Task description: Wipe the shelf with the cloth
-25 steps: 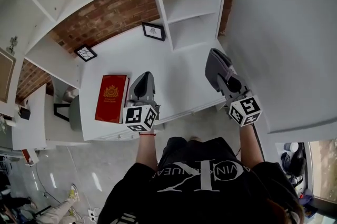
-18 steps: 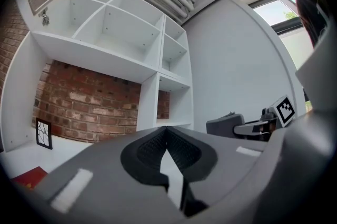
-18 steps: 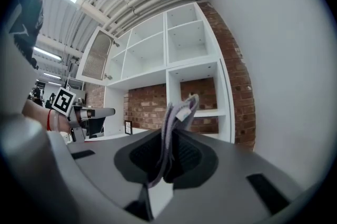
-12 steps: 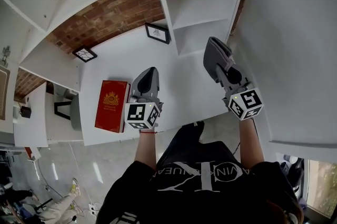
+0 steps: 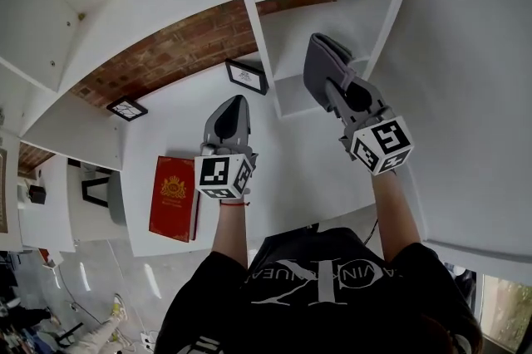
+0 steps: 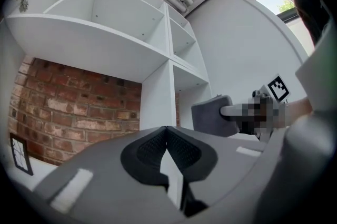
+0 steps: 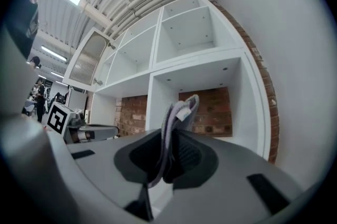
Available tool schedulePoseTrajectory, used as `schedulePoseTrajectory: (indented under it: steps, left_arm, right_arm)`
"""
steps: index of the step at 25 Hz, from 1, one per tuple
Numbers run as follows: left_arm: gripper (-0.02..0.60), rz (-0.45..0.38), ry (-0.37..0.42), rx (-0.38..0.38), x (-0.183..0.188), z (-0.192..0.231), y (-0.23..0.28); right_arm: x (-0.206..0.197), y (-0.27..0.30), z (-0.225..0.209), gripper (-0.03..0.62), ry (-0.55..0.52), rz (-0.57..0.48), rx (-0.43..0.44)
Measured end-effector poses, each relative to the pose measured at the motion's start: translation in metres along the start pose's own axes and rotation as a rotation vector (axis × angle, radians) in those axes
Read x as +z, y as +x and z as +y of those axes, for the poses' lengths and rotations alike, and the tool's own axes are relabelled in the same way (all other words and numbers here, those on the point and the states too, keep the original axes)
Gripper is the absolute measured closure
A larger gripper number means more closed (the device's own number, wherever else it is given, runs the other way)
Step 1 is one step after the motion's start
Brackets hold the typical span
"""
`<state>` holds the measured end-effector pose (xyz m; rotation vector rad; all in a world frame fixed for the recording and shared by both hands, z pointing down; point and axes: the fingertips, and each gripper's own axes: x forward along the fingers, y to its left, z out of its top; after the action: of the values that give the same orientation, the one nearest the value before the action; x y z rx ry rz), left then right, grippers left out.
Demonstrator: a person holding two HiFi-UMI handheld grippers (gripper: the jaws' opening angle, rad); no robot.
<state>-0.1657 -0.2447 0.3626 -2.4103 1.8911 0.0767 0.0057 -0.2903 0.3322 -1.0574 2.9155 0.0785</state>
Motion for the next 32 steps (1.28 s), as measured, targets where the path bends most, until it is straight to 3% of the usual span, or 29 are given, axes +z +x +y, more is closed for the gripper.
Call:
schedulePoseTrajectory:
  steps: [5,9,11,13,15,17,20,24,28,30,32]
  left_arm:
    - [0.571,0.003,0.023,-0.055,0.0,-0.007,0.032]
    - [0.571,0.007,0.015,-0.075,-0.005,-0.007,0.047]
    - [0.571,0.015,0.02,-0.083,-0.01,-0.005,0.052]
    - [0.571,0.028,0.009,-0.078,-0.016,0.0,0.055]
    - [0.571,0.044,-0.008,-0.069,-0.023,0.003,0.057]
    - [0.571,0.05,-0.013,-0.07,-0.026,0.005,0.06]
    - [0.571,0.051,-0.031,-0.067,-0.028,0.007,0.065]
    - [0.571,0.061,-0.034,-0.061,-0.033,0.013,0.064]
    - [0.571,0.065,-0.047,-0.044,-0.037,0.019,0.061]
    - [0.571,0.068,-0.051,-0.044,-0.039,0.019,0.062]
    - [0.571,0.068,-0.054,-0.047,-0.038,0.018,0.063]
  right_arm:
    - [0.021,0.054,-0.001,0.536,0.027,-0.005,0.088]
    - [0.031,0.079,-0.004,0.536,0.203,-0.041,0.216]
    - [0.019,0.091,-0.011,0.536,0.3,0.026,0.25]
    - [-0.01,0.105,-0.027,0.536,0.339,0.174,0.206]
    - [-0.034,0.113,-0.043,0.536,0.252,0.316,0.138]
    - [-0.045,0.117,-0.053,0.534,0.078,0.427,0.084]
    - [-0.053,0.121,-0.061,0.506,-0.068,0.534,0.037]
    - [-0.056,0.109,-0.078,0.36,-0.013,0.564,0.016]
    - [-0.027,0.099,-0.092,0.358,-0.074,0.478,-0.073]
    - [-0.019,0.105,-0.076,0.358,-0.126,0.453,-0.039]
    - [-0.032,0.116,-0.054,0.413,-0.229,0.498,0.002]
